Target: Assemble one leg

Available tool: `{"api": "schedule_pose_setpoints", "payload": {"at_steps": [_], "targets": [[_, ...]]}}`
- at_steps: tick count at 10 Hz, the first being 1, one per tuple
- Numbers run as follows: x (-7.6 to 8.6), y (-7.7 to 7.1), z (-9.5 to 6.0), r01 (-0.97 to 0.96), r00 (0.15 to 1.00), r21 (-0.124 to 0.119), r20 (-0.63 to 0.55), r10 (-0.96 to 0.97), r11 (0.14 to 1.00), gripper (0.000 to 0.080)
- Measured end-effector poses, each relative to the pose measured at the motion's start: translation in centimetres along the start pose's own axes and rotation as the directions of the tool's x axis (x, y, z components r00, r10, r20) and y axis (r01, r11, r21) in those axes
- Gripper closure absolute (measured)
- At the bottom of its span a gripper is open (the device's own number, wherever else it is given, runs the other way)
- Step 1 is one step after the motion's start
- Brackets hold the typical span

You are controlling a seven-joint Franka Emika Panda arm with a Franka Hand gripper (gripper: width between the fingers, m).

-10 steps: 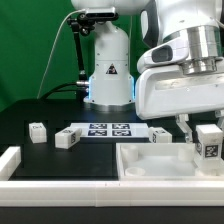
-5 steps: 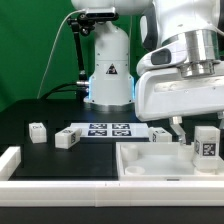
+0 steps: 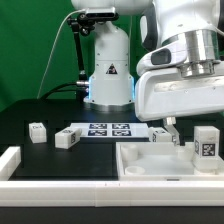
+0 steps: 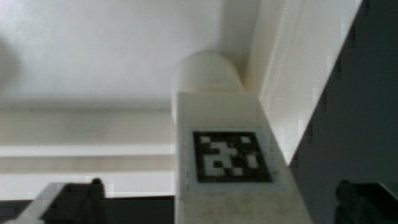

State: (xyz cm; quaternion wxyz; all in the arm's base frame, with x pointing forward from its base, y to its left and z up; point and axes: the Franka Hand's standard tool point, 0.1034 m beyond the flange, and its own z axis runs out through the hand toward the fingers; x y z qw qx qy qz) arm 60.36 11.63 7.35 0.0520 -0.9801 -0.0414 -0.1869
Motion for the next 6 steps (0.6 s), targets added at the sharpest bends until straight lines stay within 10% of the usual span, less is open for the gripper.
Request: {"api": "schedule_pose_setpoints", "payload": {"at_steps": [6], "targets": [[1.4, -0.3, 0.6, -0.016, 0.999, 0.008, 0.041, 0.016, 1.0, 0.0151]]}}
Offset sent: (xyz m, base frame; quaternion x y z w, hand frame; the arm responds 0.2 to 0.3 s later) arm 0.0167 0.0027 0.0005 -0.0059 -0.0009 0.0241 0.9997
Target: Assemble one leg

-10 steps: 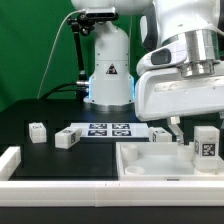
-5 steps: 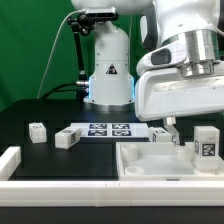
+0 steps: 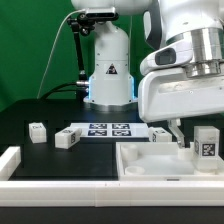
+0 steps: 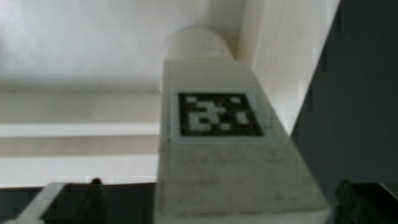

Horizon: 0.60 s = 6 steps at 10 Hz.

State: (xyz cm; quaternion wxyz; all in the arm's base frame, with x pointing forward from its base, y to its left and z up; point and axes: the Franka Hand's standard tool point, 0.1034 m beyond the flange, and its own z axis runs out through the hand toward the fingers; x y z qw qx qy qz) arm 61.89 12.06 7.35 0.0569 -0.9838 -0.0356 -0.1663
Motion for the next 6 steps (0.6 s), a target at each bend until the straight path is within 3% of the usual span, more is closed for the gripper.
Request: {"api": "schedule_pose_setpoints", "payload": {"at_steps": [2, 6], "targets": [[-0.26, 0.06, 0.11, -0.003, 0.991, 0.005, 0.134, 0.002, 1.0, 0.0151], [0.0, 0.74, 0.05, -0.007, 0.99, 0.001, 0.139, 0.006, 1.0, 0.0151]]}}
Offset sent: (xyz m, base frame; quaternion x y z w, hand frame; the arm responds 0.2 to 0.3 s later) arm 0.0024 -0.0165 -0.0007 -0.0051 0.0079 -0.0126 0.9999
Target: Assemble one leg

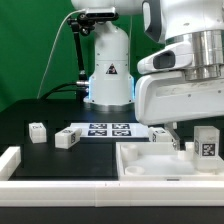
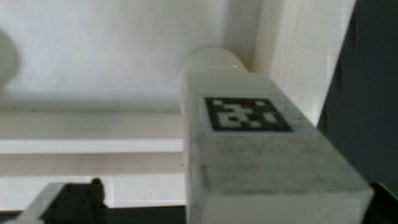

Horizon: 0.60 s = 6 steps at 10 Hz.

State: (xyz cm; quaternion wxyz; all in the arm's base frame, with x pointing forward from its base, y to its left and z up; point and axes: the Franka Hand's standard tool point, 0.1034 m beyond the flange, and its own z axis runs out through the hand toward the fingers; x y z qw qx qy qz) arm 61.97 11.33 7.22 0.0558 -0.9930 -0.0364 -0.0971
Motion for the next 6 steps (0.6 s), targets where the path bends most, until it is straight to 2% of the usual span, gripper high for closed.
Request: {"api": "schedule_pose_setpoints", "payload": {"at_steps": [2, 4, 6], "targets": [[-0.02, -0.03, 0.01, 0.0, 1.0, 0.0, 0.0, 0.0, 1.0, 0.0174], [-0.01, -0.05, 0.01, 0.0, 1.0, 0.0, 0.0, 0.0, 1.0, 0.0511], [-0.02, -0.08, 0.01, -0.013, 1.0, 0.001, 0.0, 0.013, 1.0, 0.0509]]}}
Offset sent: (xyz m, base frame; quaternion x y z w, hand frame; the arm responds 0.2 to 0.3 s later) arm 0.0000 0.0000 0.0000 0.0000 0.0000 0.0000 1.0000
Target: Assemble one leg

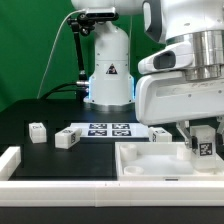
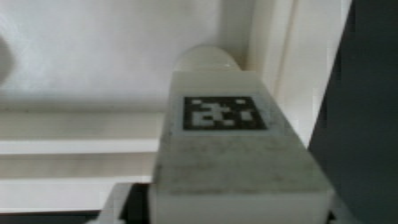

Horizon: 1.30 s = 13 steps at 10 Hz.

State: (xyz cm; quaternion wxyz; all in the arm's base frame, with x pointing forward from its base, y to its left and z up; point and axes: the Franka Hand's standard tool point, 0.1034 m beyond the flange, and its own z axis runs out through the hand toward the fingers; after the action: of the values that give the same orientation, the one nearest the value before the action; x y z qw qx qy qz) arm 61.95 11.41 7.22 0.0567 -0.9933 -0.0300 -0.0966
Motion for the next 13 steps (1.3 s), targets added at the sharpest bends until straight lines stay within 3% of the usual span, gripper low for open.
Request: {"api": "schedule_pose_setpoints", "payload": {"at_steps": [1, 3, 5, 6, 8, 9, 11, 13], "targets": [[0.0, -0.1, 0.1, -0.065, 0.998, 0.003, 0.0, 0.065, 0.998, 0.0509], [0.2, 0.5, 0.2, -0.39, 0.921, 0.012, -0.016, 0.39, 0.921, 0.0509], [0.5, 1.1, 0.3, -0.678, 0.734, 0.008, -0.043, 0.678, 0.735, 0.0508], [0.6, 1.1, 0.3, -0.71, 0.703, 0.004, -0.051, 0.709, 0.704, 0.0507], [0.5, 1.3, 0.2, -0.892, 0.45, 0.025, -0.052, 0.892, 0.451, 0.0506], [0.2, 1.3, 0.1, -0.944, 0.327, 0.023, -0.05, 0.944, 0.328, 0.0505], [0.0, 1.3, 0.2, -0.985, 0.168, 0.021, -0.048, 0.985, 0.169, 0.0505], [0.0, 1.3, 0.2, -0.984, 0.177, 0.019, -0.049, 0.983, 0.178, 0.0505]]}}
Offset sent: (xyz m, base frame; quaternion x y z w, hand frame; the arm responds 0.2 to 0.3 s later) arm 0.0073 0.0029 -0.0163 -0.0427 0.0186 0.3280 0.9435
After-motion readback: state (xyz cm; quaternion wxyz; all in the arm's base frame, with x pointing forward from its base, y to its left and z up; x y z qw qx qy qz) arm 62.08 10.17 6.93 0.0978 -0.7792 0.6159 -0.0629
